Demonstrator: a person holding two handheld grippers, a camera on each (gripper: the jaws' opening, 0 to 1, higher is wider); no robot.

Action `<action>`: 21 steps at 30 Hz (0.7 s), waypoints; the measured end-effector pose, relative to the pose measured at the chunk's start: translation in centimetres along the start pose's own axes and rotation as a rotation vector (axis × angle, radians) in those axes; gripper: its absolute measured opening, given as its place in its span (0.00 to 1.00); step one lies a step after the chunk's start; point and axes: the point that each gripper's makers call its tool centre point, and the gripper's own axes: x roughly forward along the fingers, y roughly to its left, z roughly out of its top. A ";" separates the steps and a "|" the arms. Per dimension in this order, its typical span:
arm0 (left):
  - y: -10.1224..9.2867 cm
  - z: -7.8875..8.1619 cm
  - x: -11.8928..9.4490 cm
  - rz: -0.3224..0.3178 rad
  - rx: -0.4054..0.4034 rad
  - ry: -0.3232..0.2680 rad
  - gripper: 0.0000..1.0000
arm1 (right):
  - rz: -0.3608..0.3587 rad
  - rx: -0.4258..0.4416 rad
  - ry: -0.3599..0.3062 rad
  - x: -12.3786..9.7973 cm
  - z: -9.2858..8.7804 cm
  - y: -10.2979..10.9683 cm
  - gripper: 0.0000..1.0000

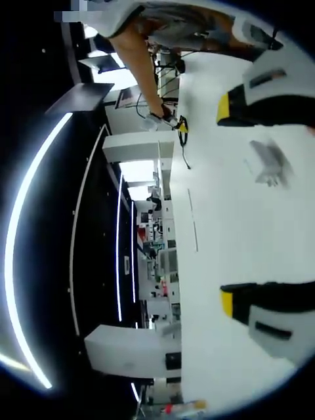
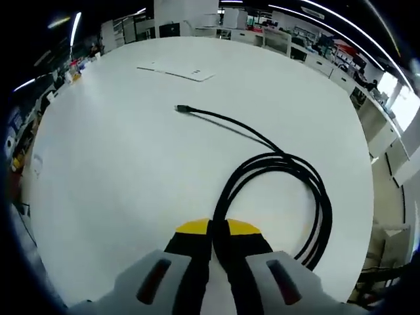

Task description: Plug the desk Type‑C cable into the charger adapter.

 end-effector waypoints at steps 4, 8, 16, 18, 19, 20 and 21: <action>0.0 0.0 -0.2 0.002 -0.003 -0.001 1.00 | -0.004 -0.023 -0.006 -0.5 -0.3 0.9 0.04; 0.2 0.1 -0.2 0.005 0.002 -0.001 1.00 | 0.005 -0.035 -0.023 -0.9 -0.6 1.8 0.03; -0.2 0.1 -0.1 -0.003 -0.011 -0.002 1.00 | 0.025 -0.044 -0.038 -1.2 -0.8 3.1 0.03; -0.2 0.1 -0.2 -0.005 -0.008 -0.003 1.00 | 0.027 -0.048 -0.034 -1.4 -0.8 3.5 0.03; -0.1 0.2 -0.2 -0.004 -0.006 -0.002 1.00 | 0.027 -0.048 -0.034 -1.5 -0.7 3.6 0.03; -0.2 0.2 -0.2 -0.003 -0.004 -0.003 1.00 | 0.031 -0.046 -0.034 -1.6 -0.7 3.8 0.03; -0.1 0.3 -0.3 -0.002 -0.003 -0.004 1.00 | 0.036 -0.043 -0.032 -1.5 -0.8 3.8 0.03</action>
